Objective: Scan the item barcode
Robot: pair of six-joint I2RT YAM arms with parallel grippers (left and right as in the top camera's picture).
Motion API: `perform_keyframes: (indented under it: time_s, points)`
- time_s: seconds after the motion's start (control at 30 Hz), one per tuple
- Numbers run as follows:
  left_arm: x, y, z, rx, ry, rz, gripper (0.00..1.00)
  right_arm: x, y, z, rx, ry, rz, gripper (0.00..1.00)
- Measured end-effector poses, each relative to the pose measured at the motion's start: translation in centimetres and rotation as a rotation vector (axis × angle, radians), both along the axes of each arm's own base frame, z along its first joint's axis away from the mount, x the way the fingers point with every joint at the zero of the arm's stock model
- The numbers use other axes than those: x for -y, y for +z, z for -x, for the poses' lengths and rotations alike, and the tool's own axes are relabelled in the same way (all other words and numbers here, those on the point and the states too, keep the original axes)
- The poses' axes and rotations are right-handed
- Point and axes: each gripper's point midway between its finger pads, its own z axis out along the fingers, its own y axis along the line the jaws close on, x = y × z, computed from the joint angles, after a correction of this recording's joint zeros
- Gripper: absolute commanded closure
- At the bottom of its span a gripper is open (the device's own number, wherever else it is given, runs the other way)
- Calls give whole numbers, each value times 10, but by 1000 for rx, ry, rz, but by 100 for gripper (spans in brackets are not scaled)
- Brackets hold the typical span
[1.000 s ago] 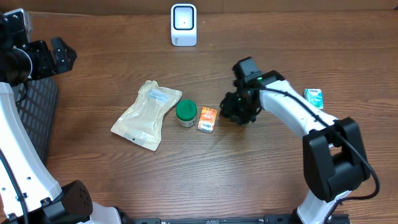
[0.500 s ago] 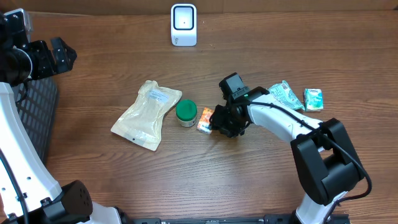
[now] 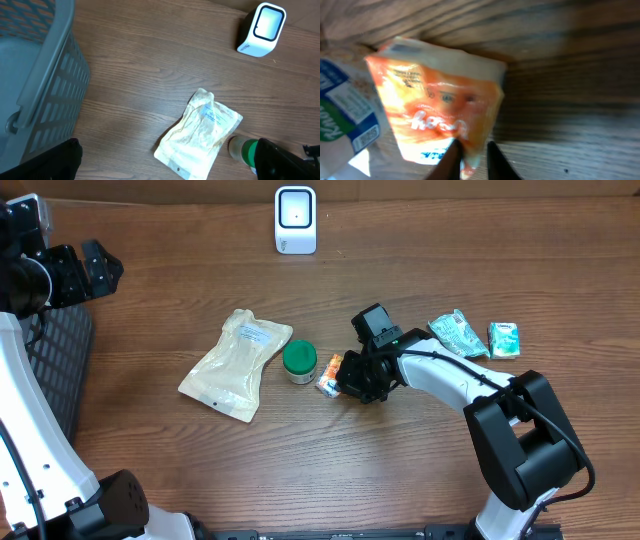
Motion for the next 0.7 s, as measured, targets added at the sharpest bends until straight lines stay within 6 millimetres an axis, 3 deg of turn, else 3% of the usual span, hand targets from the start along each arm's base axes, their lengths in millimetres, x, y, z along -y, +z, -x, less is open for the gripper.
perform_keyframes:
  time_s: [0.2,0.4,0.57,0.6,0.7]
  points:
    - [0,0,0,0,-1,0,0,2,1,2,-5,27,-6,96]
    - [0,0,0,0,-1,0,0,31,9,3,-25,135,53,96]
    - [0,0,0,0,0,0,0,61,36,-26,47,199,131,96]
    - [0,0,0,0,-1,0,0,65,43,-33,68,215,137,92]
    - [0,0,0,0,0,0,0,74,58,-47,114,251,148,67]
